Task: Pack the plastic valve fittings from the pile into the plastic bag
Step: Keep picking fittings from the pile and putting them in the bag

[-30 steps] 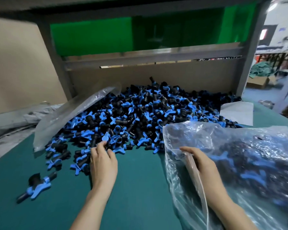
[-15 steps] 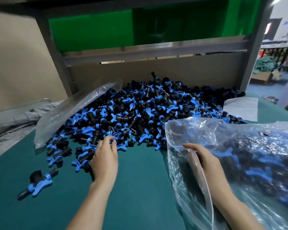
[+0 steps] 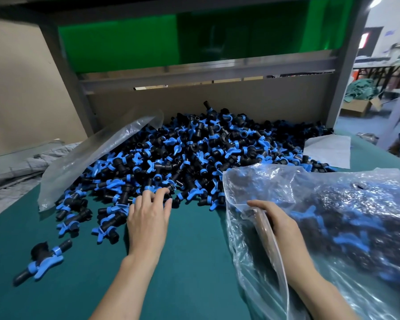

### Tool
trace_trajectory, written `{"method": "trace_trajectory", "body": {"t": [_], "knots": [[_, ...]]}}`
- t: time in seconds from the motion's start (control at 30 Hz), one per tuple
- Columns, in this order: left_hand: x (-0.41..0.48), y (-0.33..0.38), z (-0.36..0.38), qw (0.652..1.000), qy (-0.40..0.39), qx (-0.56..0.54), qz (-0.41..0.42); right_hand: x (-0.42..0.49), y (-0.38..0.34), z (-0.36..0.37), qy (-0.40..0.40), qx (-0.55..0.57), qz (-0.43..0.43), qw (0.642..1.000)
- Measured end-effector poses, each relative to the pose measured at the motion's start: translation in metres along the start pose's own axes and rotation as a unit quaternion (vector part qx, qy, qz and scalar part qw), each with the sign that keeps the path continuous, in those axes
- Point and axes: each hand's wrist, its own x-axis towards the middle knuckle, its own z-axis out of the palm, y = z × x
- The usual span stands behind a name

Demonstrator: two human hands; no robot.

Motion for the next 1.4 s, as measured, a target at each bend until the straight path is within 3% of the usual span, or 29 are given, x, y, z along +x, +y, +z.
{"method": "trace_trajectory", "body": {"t": [0.1, 0.17, 0.27, 0.43, 0.63, 0.83, 0.97, 1.1, 1.4], "knots": [[-0.001, 0.000, -0.005, 0.997, -0.004, -0.064, -0.045, -0.001, 0.001, 0.000, -0.002, -0.003, 0.000, 1.000], [-0.005, 0.002, -0.011, 0.971, 0.011, -0.197, -0.134, -0.001, 0.001, -0.001, -0.005, -0.007, 0.003, 1.000], [-0.010, 0.007, -0.018, 0.874, 0.019, -0.411, -0.259, -0.001, 0.000, -0.001, -0.006, -0.009, 0.006, 1.000], [-0.006, 0.011, -0.024, 0.690, -0.009, -0.618, -0.376, -0.001, -0.002, -0.002, -0.005, -0.008, 0.004, 1.000], [-0.010, 0.019, -0.022, 0.584, -0.073, -0.708, -0.390, -0.001, -0.002, -0.002, -0.002, -0.015, -0.002, 1.000], [-0.008, 0.017, -0.023, 0.383, -0.124, -0.799, -0.447, -0.001, -0.001, -0.001, -0.004, -0.002, 0.000, 1.000], [-0.006, 0.013, -0.026, 0.281, -0.143, -0.831, -0.459, 0.000, -0.002, -0.002, -0.003, -0.001, 0.003, 1.000], [-0.007, 0.014, -0.026, 0.247, -0.145, -0.834, -0.471, -0.002, -0.002, -0.003, -0.004, -0.002, -0.001, 1.000], [-0.008, 0.011, -0.020, 0.283, -0.135, -0.824, -0.473, -0.002, -0.003, -0.003, -0.005, 0.000, -0.003, 1.000]]}}
